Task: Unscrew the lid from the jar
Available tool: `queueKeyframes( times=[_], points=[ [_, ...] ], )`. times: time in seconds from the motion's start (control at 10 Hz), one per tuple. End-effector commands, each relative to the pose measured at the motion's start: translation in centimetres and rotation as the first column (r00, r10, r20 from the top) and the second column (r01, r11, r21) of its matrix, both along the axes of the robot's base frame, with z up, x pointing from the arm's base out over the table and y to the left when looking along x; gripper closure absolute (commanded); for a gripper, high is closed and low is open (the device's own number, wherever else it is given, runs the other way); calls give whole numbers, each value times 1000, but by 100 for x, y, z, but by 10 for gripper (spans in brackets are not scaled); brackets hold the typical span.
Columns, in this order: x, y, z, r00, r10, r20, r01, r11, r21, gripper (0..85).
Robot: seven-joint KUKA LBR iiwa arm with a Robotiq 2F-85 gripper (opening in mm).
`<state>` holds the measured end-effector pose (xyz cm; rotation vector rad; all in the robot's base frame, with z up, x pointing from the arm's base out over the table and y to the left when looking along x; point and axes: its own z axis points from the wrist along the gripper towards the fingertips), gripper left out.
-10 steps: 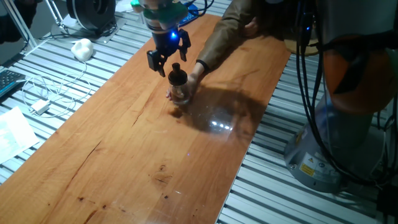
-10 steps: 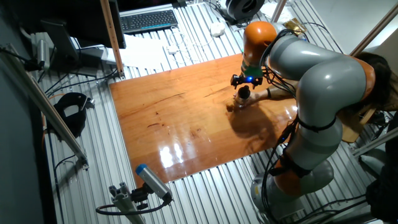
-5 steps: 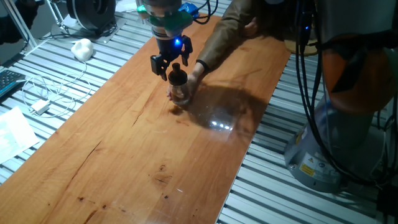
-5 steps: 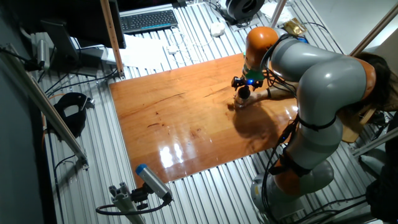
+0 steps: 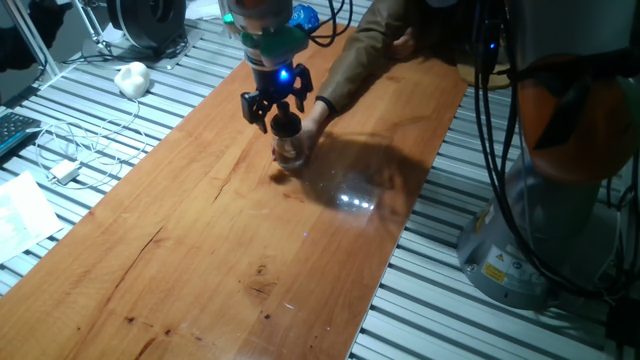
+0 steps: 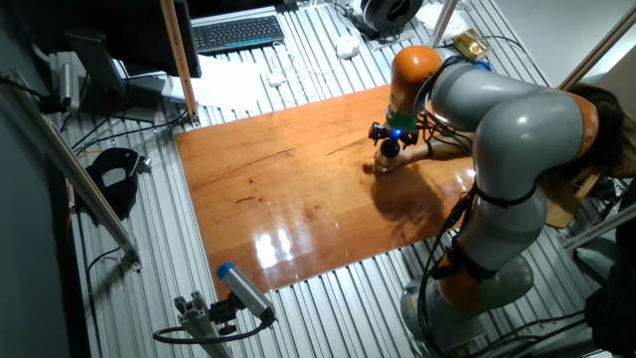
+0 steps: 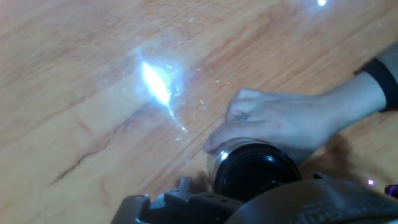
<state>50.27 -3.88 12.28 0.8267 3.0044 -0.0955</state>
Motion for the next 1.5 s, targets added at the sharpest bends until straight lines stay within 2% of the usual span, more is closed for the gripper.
queueKeyframes(
  times=[0.0, 0.1, 0.2, 0.9, 1.0, 1.4],
  points=[
    [-1, -7, -6, 998, -61, 1, 61, 998, -3, 0],
    [-4, -18, -14, 996, -85, 4, 85, 996, 3, 0],
    [-5, -24, -19, 995, -103, 5, 103, 995, 0, 170],
    [0, -30, -58, 993, -114, 6, 114, 993, -6, 170],
    [1, -30, -60, 994, -108, 6, 108, 994, -6, 340],
    [7, -34, -59, 998, -54, -14, 54, 998, -15, 340]
  ],
)
